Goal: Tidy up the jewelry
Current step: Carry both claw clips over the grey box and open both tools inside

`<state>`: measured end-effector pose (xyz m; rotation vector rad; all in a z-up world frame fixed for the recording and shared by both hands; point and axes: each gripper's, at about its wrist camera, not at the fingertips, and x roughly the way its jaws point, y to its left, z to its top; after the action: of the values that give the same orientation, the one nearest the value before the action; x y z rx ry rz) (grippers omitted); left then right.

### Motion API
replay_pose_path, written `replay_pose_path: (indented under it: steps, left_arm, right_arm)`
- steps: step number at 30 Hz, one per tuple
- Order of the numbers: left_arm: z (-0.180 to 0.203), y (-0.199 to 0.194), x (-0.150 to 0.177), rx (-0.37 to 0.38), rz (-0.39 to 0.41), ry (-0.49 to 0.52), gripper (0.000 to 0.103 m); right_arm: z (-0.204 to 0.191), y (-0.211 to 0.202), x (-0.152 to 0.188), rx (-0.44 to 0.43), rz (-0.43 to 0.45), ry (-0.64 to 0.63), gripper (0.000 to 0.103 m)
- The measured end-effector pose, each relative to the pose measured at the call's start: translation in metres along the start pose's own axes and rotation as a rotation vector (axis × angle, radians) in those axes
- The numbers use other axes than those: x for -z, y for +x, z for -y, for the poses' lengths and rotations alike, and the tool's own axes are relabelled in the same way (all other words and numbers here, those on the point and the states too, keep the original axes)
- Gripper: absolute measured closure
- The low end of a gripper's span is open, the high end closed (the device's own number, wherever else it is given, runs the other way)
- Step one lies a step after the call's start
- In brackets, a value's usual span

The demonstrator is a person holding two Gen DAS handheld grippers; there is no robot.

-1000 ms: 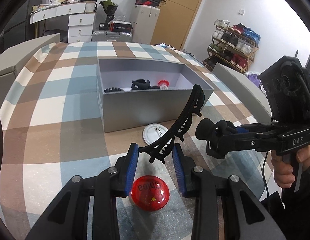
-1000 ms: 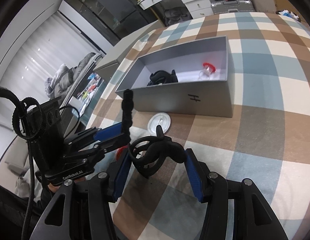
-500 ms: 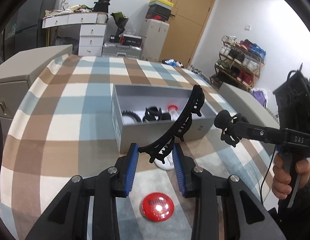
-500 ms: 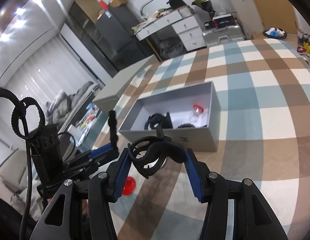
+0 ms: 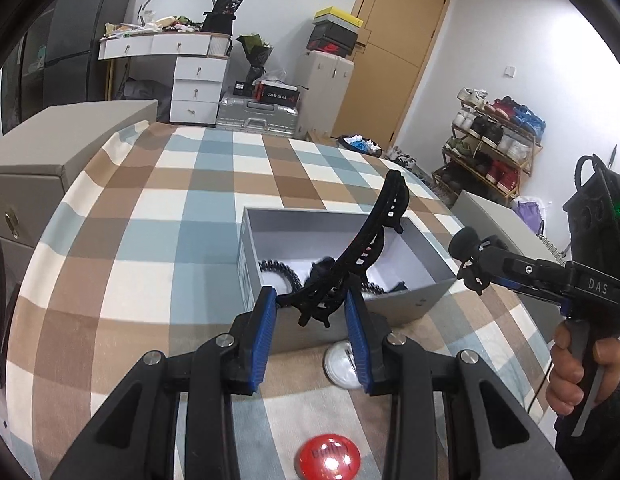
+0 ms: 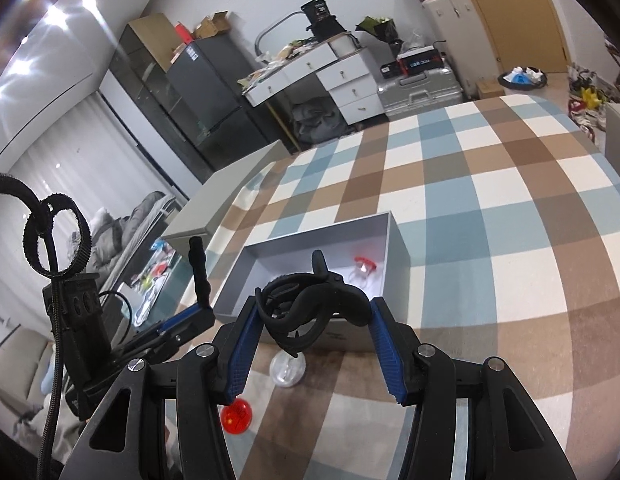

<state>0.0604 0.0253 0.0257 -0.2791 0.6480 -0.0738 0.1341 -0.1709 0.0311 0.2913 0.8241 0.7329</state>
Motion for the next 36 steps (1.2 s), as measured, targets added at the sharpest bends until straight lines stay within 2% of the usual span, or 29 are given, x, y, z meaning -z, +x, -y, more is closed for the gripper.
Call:
replay_pose_path:
  steps: [15, 23, 36]
  left_arm:
    - [0.004, 0.015, -0.013, -0.043, 0.002, 0.045, 0.074]
    - [0.014, 0.022, -0.015, -0.074, 0.004, 0.115, 0.074]
    - [0.019, 0.033, -0.016, -0.091, -0.019, 0.152, 0.074]
  right_arm:
    - [0.01, 0.012, -0.014, 0.016, 0.011, 0.06, 0.05]
    - [0.011, 0.015, -0.017, 0.018, 0.003, 0.062, 0.05]
    - [0.006, 0.025, -0.018, 0.022, -0.013, 0.035, 0.05]
